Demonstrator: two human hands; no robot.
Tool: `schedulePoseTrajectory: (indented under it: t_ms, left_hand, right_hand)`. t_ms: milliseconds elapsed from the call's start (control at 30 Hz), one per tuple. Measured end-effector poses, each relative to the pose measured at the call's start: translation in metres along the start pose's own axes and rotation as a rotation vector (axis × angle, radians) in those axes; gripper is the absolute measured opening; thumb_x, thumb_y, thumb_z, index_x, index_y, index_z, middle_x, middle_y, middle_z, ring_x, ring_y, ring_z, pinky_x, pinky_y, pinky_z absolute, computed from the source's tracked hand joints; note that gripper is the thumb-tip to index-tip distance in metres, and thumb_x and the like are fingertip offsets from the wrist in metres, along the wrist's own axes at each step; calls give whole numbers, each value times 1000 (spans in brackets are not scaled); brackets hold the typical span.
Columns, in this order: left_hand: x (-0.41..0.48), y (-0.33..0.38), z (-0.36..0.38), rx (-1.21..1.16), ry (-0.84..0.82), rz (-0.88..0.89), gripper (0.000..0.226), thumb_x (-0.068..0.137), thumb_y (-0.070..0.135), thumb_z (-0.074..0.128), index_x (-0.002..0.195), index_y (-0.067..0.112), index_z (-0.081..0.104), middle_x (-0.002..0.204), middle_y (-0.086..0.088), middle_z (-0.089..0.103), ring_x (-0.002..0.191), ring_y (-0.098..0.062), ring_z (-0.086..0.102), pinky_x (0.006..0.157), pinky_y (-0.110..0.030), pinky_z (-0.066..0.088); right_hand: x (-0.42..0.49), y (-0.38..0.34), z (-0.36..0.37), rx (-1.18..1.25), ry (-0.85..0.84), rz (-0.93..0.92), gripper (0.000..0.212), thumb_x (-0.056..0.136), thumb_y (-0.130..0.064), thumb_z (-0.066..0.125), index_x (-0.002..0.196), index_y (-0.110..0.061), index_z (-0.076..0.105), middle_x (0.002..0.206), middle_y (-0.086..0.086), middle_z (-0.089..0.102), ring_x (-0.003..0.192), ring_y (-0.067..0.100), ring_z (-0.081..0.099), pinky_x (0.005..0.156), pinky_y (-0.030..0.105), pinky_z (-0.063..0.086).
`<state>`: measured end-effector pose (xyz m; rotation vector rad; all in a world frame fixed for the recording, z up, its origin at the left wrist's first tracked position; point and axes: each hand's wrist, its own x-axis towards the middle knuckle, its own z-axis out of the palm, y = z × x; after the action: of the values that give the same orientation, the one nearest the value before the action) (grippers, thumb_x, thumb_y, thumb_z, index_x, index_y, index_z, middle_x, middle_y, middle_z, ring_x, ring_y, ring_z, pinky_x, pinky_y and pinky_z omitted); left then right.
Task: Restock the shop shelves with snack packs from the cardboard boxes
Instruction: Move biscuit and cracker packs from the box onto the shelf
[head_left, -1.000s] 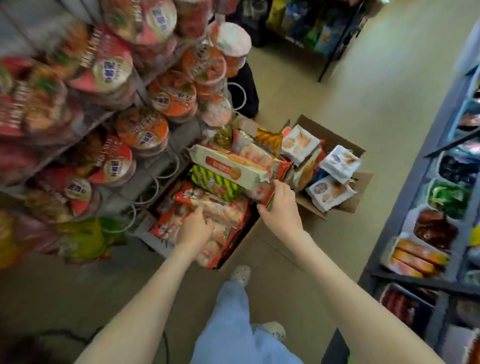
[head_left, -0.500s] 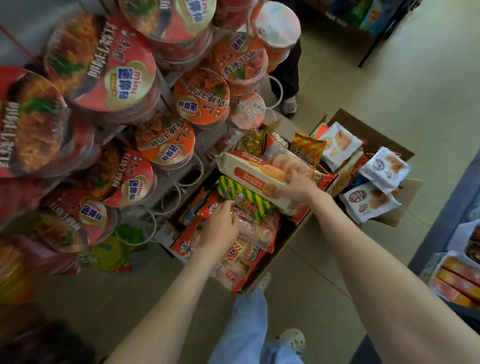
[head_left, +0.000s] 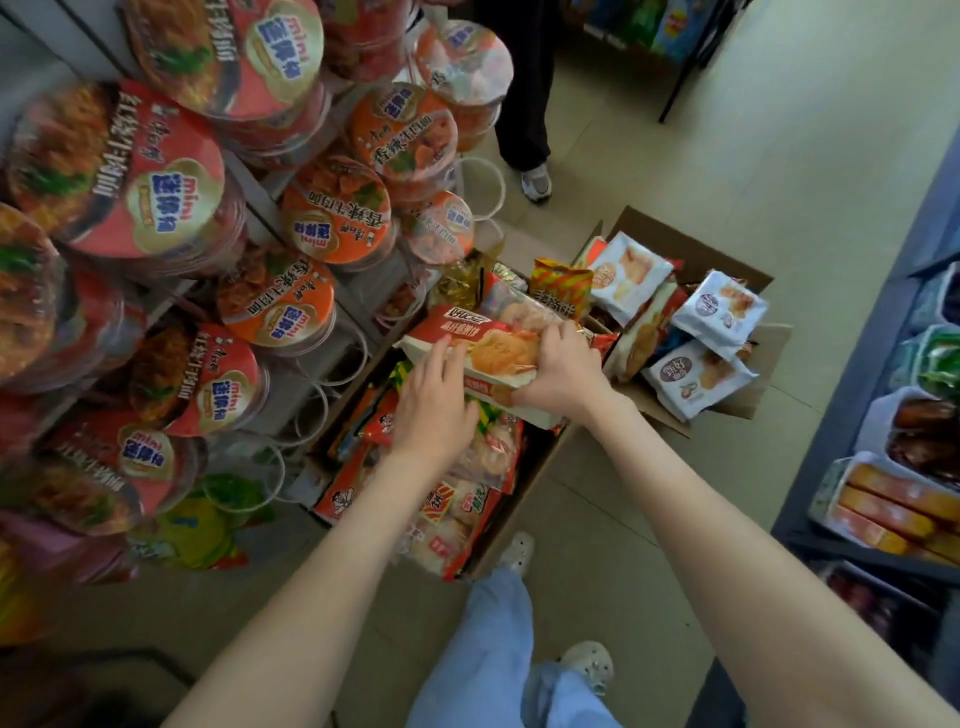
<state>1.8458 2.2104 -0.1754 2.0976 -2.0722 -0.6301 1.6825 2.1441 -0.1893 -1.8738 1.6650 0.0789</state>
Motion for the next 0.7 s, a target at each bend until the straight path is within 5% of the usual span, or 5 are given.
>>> schedulePoseTrajectory:
  t_ms: [133,233,400,567,700]
  left_hand:
    - [16,30,-16,323,-86,248,103,82,40,66,153,21,-6,160,-10,-11,147,-25,-14,114,-48,-14]
    - [24,66,-23,469,-179,492,113,74,63,63,152,22,-8,161,-11,-6,147,-26,-12,109,-58,-18]
    - [5,160,-17,338,-239,828,105,65,64,69,147,13,27,133,-10,47,123,-29,46,111,-42,25]
    - [-43,270,-8,123,-178,956,98,64,61,75,141,17,34,130,-8,49,113,-25,51,94,-35,43]
    - [-86,348,2,-129,-75,906,84,62,52,79,126,11,45,116,-9,53,106,-29,52,86,-33,41]
  right_hand:
    - [-53,25,-38,-93,90,-151,94,66,-64,68,135,-10,36,124,8,39,117,27,39,99,42,32]
    - [-102,56,-63,-144,149,-211,88,66,-67,68,131,-14,41,118,4,42,110,23,42,94,38,35]
    - [-195,121,-97,-168,254,-131,88,66,-61,69,134,-14,41,122,5,45,115,24,43,100,39,32]
    - [-308,191,-117,-151,533,102,97,67,-60,63,148,-23,24,143,6,27,139,28,21,115,50,8]
    - [-390,215,-127,229,1008,384,119,65,-52,80,152,-18,7,155,13,13,145,26,10,115,44,14]
